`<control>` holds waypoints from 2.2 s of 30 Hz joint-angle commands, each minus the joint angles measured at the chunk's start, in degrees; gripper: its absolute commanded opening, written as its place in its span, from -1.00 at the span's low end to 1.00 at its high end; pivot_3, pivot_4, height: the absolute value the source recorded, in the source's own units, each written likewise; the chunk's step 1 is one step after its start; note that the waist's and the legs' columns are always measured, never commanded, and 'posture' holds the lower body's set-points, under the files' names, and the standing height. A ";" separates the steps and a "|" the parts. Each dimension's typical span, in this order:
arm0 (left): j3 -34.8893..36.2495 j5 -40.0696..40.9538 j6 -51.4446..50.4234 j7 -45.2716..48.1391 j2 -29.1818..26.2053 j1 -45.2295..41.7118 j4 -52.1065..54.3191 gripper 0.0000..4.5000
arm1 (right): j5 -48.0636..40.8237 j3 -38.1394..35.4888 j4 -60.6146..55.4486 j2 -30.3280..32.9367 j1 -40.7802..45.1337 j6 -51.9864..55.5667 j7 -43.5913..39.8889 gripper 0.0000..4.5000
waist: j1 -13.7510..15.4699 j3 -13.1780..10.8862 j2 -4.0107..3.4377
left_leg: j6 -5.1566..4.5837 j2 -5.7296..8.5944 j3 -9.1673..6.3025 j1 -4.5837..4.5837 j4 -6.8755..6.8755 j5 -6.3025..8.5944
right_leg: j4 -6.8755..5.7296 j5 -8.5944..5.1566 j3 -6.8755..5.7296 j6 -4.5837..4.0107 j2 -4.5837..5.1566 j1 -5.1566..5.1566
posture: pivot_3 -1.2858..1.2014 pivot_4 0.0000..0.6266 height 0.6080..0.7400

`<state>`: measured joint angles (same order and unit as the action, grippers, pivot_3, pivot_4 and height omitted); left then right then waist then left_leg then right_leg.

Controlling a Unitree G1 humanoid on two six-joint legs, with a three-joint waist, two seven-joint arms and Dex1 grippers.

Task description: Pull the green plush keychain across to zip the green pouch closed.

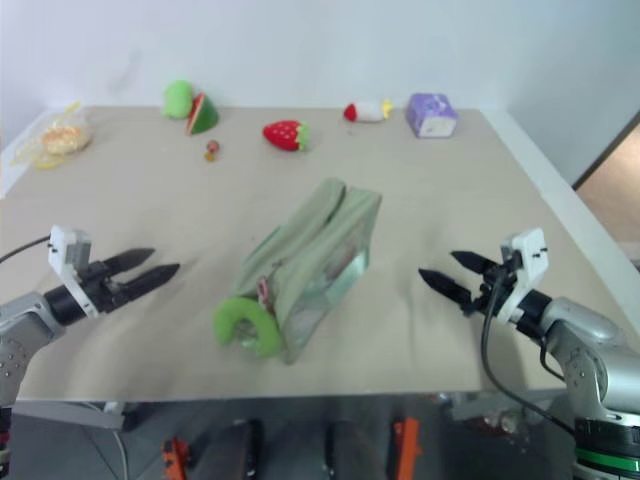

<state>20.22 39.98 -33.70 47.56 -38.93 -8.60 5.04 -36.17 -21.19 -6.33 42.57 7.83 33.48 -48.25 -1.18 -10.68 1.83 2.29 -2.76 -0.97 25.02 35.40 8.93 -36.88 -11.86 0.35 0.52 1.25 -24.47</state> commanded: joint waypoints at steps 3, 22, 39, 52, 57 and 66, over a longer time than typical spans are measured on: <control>4.22 5.86 -4.23 3.76 -5.44 -6.33 -0.21 1.00 | -1.80 -0.89 -1.04 6.07 6.69 0.91 -4.34 1.00 | -0.03 -0.11 -0.02 | -0.01 0.00 0.01 0.03 0.04 0.00 | -0.04 0.01 0.00 0.00 0.00 -0.05 | 0.03 -0.52 1.00; -4.31 15.84 -16.04 12.05 -10.23 -28.70 4.34 1.00 | 9.73 25.67 10.25 9.43 51.53 -11.78 -33.12 1.00 | -0.21 -0.23 -0.01 | -0.17 -0.04 0.54 0.16 -0.04 0.13 | -0.23 0.10 0.65 0.38 -0.16 -0.60 | 0.03 -0.52 1.00; -6.86 15.79 -16.02 9.71 -6.31 -23.88 9.66 1.00 | 18.32 42.39 18.39 2.92 56.33 -25.48 -44.25 1.00 | -0.16 -0.24 0.00 | -0.18 -0.10 0.56 0.12 0.09 0.13 | -0.44 0.14 0.71 0.40 -0.22 -0.60 | 0.03 -0.52 1.00; -8.67 13.91 -14.49 10.40 -5.27 -23.16 9.58 1.00 | 14.72 49.62 19.38 6.96 54.81 -26.63 -44.25 -0.98 | -0.11 -0.24 0.00 | -0.18 -0.10 0.56 0.10 0.12 0.13 | -0.50 0.14 0.72 0.40 -0.23 -0.59 | 0.03 -0.52 1.00; -7.73 13.62 -13.76 10.07 -4.82 -23.44 8.73 1.00 | 15.41 49.80 20.36 7.51 53.74 -27.02 -44.25 -0.98 | -0.09 -0.23 0.01 | -0.18 -0.10 0.56 0.10 0.18 0.13 | -0.50 0.14 0.72 0.41 -0.23 -0.56 | 0.03 -0.52 1.00; -0.21 17.89 -15.10 7.62 -6.85 -25.80 5.40 1.00 | 18.99 39.53 29.17 0.80 59.60 -25.78 -37.36 -0.98 | -0.11 -0.23 0.02 | -0.13 -0.16 0.57 0.06 0.46 -0.05 | -0.55 0.35 0.72 0.15 -0.28 -0.50 | 0.03 -0.52 1.00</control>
<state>18.00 56.71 -48.87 55.35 -44.43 -34.26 10.01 -16.63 22.84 22.18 43.47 64.31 7.02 -86.68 -1.29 -10.91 1.85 2.20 -2.92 -0.41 25.09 35.86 8.84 -37.43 -11.50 1.07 0.66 0.98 -24.97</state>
